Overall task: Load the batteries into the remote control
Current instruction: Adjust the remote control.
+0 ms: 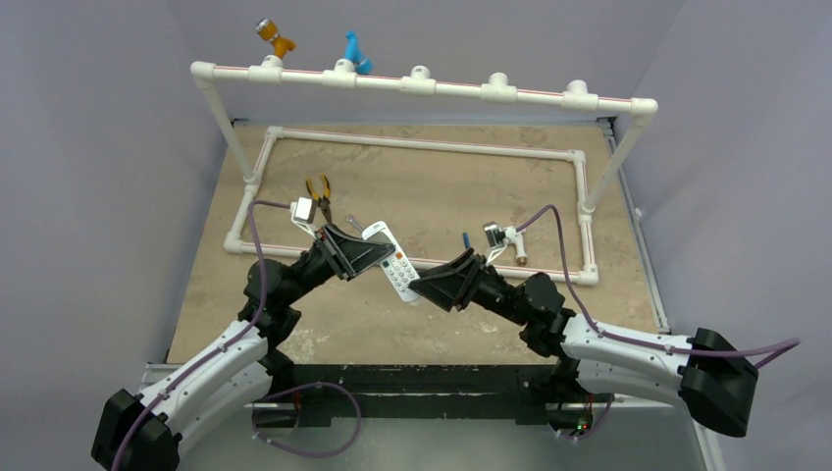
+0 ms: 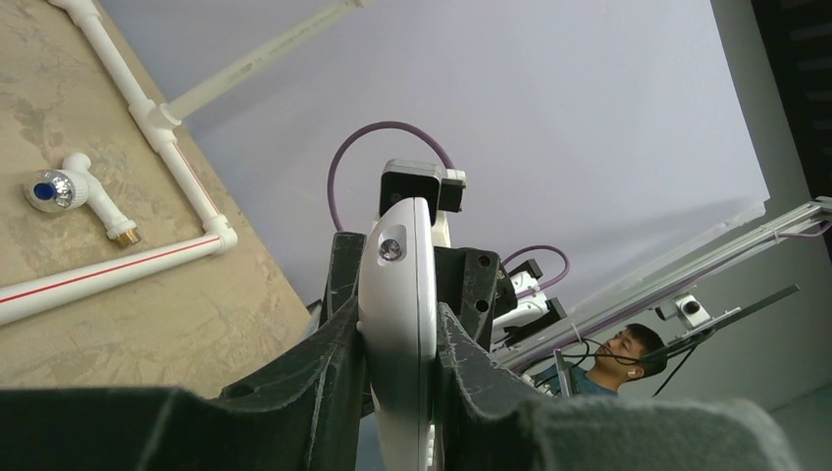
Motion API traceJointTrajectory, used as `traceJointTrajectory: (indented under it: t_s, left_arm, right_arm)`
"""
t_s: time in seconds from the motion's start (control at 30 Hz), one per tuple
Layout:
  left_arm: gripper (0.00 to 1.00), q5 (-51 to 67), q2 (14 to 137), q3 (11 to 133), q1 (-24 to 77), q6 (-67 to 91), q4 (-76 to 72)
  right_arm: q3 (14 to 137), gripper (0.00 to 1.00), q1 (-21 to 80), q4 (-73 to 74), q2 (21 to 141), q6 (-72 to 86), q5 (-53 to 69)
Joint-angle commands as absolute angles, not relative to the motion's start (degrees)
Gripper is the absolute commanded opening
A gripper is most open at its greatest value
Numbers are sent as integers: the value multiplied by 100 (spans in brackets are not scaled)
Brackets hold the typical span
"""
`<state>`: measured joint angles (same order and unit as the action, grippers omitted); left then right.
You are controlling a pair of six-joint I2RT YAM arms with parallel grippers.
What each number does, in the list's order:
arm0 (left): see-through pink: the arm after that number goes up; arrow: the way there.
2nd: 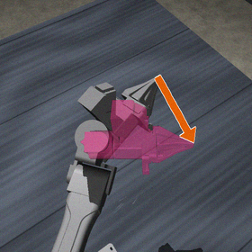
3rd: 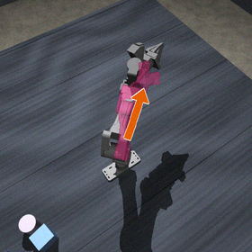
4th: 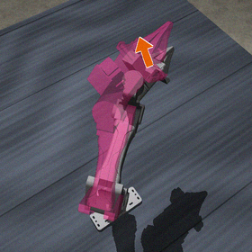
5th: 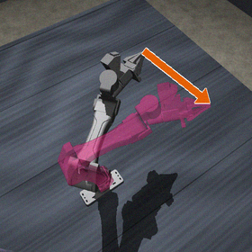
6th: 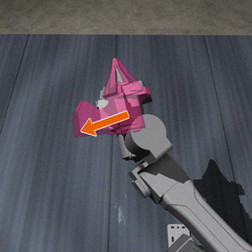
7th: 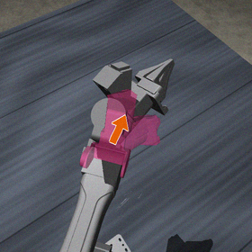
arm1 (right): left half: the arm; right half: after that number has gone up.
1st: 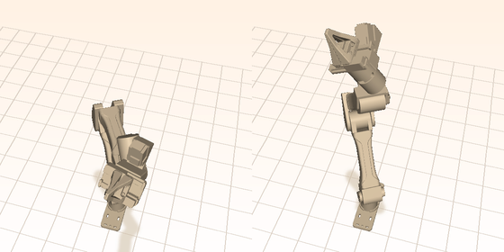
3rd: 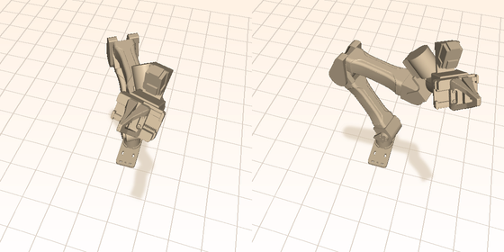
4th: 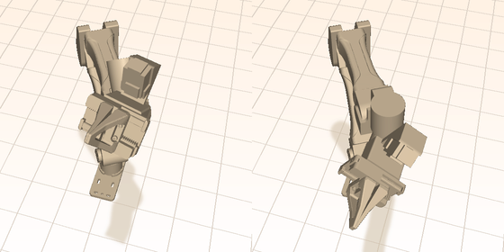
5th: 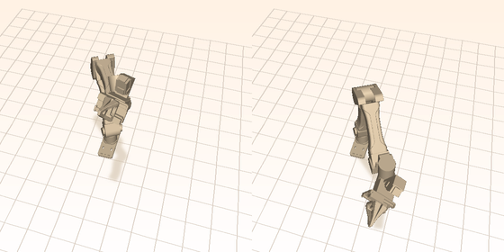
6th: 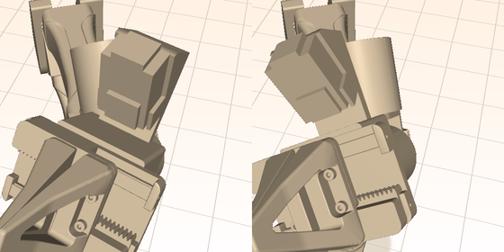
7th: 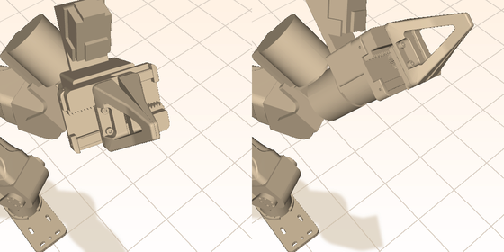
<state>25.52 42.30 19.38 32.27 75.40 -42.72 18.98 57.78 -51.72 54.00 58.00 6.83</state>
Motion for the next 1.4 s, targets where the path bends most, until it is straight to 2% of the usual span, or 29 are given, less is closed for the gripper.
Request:
traceJointTrajectory:
  t_s: [0.0,0.23,0.47,0.57,0.63,0.67,0.73,0.77,0.87,0.9,0.93,1.03,1.1,1.2,1.27,1.37]
  left_arm:
    - [0,2478,4227,1923,3219,7404,-4517]
    - [0,2360,4266,1926,3217,7321,-4429]
    - [0,2306,4172,1888,3217,7280,-4306]
    - [0,2277,4074,1873,3220,7241,-4213]
    - [0,2239,4032,1872,3221,7234,-4138]
    - [3,2223,4012,1870,3223,7227,-4105]
    - [21,2202,3987,1876,3220,7215,-4016]
    - [41,2198,3963,1885,3225,7196,-3945]
    - [86,2155,3820,2046,3220,7041,-3400]
    - [95,2153,3758,2140,3217,6961,-3124]
    - [99,2136,3693,2237,3221,6869,-2843]
    - [100,2114,3547,2656,3224,6621,-1845]
    - [100,2098,3540,2976,3219,6416,-1082]
    - [100,1943,3578,3399,3224,6198,-71]
    - [100,1839,3617,3630,3223,6143,547]
    - [100,1877,3671,3818,3218,6092,884]
  right_arm:
    - [2106,59,5770,-5402,5344,5737,821]
    - [2162,55,5774,-5560,5508,5792,923]
    - [2373,39,5772,-5794,5871,5872,1125]
    - [2373,27,5769,-6014,6015,5917,1211]
    - [2388,0,5774,-6037,6065,5938,1213]
    - [2410,0,5773,-5997,6079,5942,1213]
    - [2449,0,5773,-5948,6090,5872,1231]
    - [2456,0,5770,-5928,6074,5795,1247]
    - [2452,0,5774,-5416,5747,5382,1061]
    - [2461,0,5770,-4955,5530,5115,776]
    - [2525,0,5774,-4327,5300,4837,498]
    - [2824,0,5870,-2643,4800,3690,-591]
    - [2942,0,5941,-2032,4754,3018,-1288]
    - [3375,0,6216,-1334,5124,1991,-2364]
    - [3779,0,6748,-856,5543,1100,-3334]
    - [4144,0,7511,-965,6132,-93,-4797]
